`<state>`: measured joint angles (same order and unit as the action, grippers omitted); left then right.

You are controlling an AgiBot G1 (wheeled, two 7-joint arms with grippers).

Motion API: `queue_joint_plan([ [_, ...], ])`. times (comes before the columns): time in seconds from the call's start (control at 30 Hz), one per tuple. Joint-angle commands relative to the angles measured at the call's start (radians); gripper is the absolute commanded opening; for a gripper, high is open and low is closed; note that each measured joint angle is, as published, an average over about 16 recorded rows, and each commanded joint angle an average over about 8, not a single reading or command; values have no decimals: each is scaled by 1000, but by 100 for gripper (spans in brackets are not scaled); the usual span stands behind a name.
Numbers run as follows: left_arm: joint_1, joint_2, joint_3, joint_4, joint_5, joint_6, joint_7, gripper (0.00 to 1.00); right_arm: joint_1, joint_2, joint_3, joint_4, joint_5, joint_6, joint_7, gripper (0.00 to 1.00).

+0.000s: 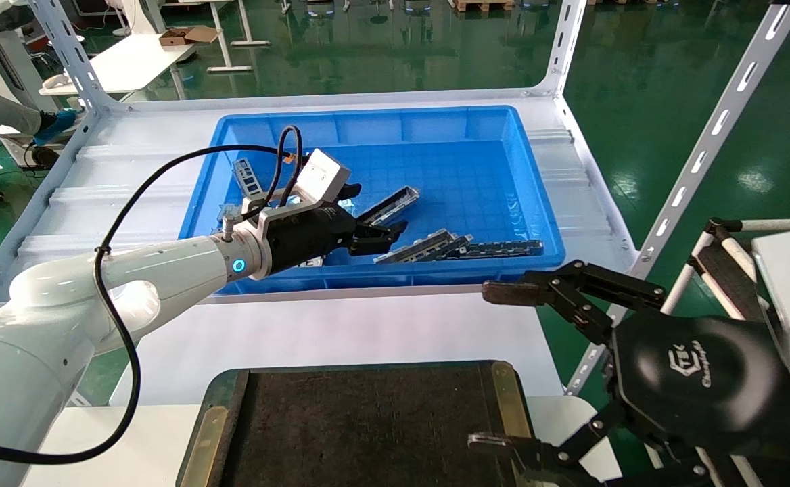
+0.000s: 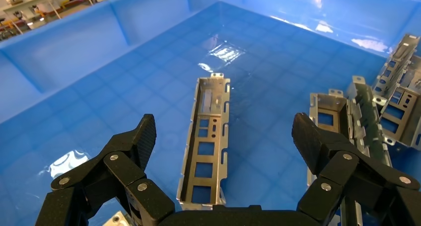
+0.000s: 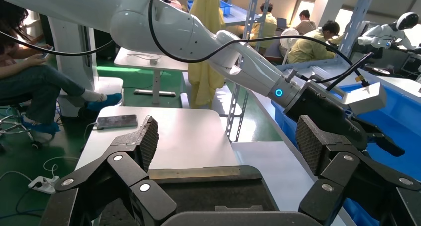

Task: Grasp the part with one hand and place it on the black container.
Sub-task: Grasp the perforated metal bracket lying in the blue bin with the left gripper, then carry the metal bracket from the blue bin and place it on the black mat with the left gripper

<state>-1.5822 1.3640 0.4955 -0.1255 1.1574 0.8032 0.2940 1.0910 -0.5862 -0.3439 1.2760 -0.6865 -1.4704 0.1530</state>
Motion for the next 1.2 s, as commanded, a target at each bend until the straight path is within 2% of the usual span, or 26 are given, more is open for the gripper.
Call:
queue_joint_plan([
  [0.03, 2, 1, 10, -5, 1, -11, -12, 0, 0, 0, 0, 0, 0, 0, 0, 0],
  [0.53, 27, 0, 88, -48, -23, -80, -69, 0, 0, 0, 0, 0, 0, 0, 0, 0],
  [1.2, 32, -3, 161, -62, -91, -107, -88, 0, 0, 0, -1, 0, 0, 0, 0, 0],
])
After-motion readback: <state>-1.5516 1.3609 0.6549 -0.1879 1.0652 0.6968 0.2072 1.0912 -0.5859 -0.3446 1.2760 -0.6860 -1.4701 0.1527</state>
